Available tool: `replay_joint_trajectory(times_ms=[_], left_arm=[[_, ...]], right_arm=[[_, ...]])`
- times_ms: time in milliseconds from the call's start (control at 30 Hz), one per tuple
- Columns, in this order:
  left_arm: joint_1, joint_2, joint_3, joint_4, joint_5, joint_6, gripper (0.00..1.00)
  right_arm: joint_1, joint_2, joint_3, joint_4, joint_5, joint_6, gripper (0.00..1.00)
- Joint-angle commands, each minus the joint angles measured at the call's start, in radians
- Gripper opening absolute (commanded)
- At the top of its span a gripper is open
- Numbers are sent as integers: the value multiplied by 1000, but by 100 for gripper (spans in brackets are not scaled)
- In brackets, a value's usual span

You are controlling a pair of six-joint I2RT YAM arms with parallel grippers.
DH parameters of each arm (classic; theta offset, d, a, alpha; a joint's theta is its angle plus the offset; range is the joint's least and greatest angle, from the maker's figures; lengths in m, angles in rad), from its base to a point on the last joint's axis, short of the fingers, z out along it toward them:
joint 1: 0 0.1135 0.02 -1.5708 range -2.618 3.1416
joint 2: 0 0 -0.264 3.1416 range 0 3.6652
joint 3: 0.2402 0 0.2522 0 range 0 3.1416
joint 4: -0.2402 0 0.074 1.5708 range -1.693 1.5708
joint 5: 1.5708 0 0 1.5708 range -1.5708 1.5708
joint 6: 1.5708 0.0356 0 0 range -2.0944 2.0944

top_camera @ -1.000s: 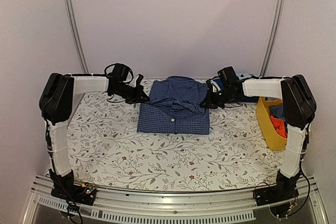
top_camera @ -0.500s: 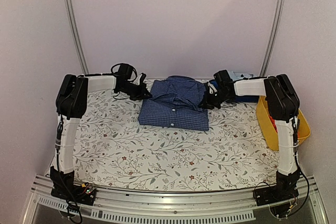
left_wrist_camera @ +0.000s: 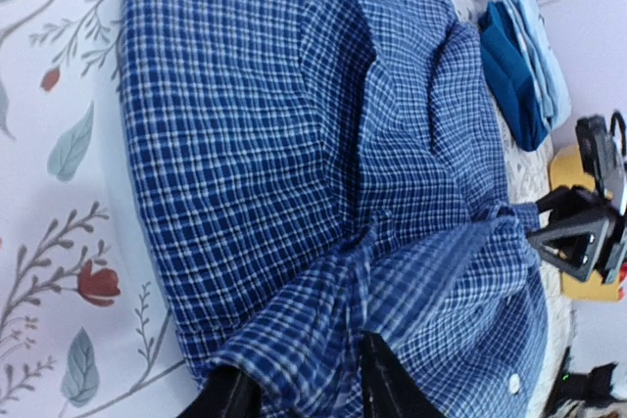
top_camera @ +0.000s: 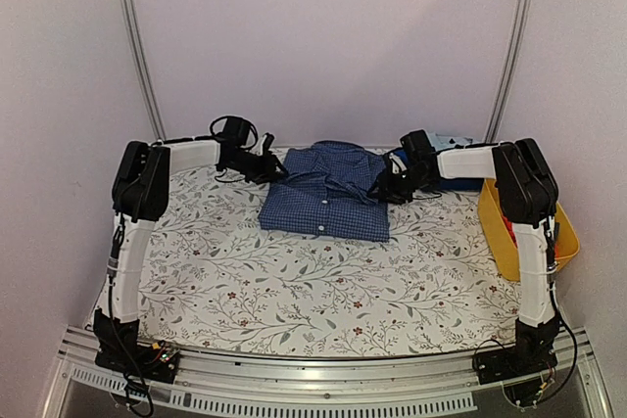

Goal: Fold and stack the mixed laundry pile
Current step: Fold the rectangle-folded T-shirt at the center of the board, then smooth out the 2/3-rectangle-folded T-shirt at the center of the board.

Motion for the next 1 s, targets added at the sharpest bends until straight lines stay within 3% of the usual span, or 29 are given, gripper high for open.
replay_joint_trajectory(times_ms=[0,200,233,267,467,600,800,967], left_arm=[[28,-26,37,-5,-23,4,43],[73,-190,7,-15,-16,-6,76],[81,-222,-20,-15,-15,-1,90],[86,-261,-69,-15,-11,3,95],[64,-510,-435,85,69,31,95],[-13,-598,-606,163,191,18,90],[-168,-564,-654,281,301,-63,87],[-183,-447,-637,451,339,-188,86]], right_arm=[[-24,-37,0,5,5,0,54],[-43,-216,-35,-19,-10,12,81],[-43,-238,-50,-24,-20,11,89],[-43,-274,-65,-29,-36,16,94],[19,-396,-220,-14,-166,34,94],[123,-430,-316,116,-294,114,92],[217,-345,-337,378,-423,309,89],[222,-211,-303,496,-456,408,88]])
